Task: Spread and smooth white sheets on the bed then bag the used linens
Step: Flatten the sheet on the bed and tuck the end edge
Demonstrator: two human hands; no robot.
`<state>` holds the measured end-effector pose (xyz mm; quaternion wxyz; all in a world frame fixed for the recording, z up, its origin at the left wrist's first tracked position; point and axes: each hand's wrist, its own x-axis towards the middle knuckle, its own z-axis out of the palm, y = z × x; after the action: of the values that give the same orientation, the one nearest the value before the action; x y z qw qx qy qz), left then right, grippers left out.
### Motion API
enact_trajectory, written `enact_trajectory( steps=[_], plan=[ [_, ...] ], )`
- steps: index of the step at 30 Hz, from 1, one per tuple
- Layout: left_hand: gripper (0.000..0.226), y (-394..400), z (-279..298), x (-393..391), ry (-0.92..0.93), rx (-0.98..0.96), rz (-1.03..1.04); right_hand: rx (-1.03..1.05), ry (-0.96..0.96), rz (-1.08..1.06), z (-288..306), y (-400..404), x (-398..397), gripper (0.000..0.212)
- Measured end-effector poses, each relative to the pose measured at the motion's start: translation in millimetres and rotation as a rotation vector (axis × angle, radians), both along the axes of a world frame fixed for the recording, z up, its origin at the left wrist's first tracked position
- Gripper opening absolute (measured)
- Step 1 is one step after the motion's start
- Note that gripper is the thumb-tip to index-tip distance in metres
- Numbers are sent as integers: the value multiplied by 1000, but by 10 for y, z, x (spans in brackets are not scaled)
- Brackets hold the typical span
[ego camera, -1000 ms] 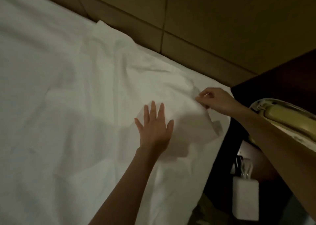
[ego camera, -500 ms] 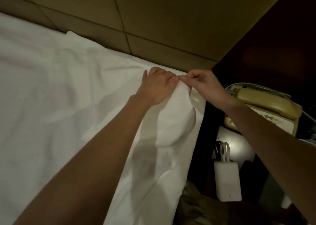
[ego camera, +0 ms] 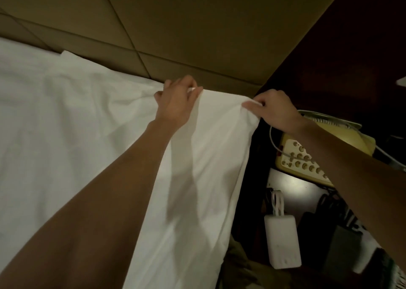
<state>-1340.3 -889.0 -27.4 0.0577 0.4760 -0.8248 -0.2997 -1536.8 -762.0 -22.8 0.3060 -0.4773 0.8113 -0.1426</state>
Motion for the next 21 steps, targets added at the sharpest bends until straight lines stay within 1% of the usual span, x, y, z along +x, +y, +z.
enact_trajectory(
  steps=[1, 3, 5, 6, 8, 9, 10, 12, 15, 17, 19, 21],
  plan=[
    [15, -20, -27, -17, -57, 5, -23, -30, 7, -53, -47, 7, -24, 51],
    [25, -65, -103, 6, -197, 2, -65, -31, 25, -114, -152, 32, -38, 45],
    [39, -114, -177, 73, -266, -13, -59, 58, 87, -131, -267, 15, -39, 27],
    [47, -131, -208, 120, -266, -10, -39, 120, 124, -130, -317, -11, -29, 23],
    [60, -153, -252, 224, -264, 20, -2, 239, 175, -121, -365, -73, 7, 36],
    [62, -158, -268, 286, -282, 41, 7, 266, 184, -113, -376, -97, 35, 41],
    [63, -162, -287, 360, -310, 59, 13, 258, 189, -99, -390, -114, 75, 44],
    [63, -175, -323, 542, -377, 88, 34, 176, 199, -49, -405, -131, 226, 47],
    [64, -219, -366, 860, -447, 137, 104, 50, 231, 105, -394, -178, 596, 54],
    [65, -280, -366, 1082, -477, 145, 148, -1, 184, 218, -375, -283, 874, 55],
    [65, -384, -338, 1305, -489, 143, 199, 25, 136, 319, -393, -434, 1148, 55],
    [64, -522, -312, 1544, -482, 136, 280, 95, 130, 379, -479, -586, 1374, 56]
  ],
)
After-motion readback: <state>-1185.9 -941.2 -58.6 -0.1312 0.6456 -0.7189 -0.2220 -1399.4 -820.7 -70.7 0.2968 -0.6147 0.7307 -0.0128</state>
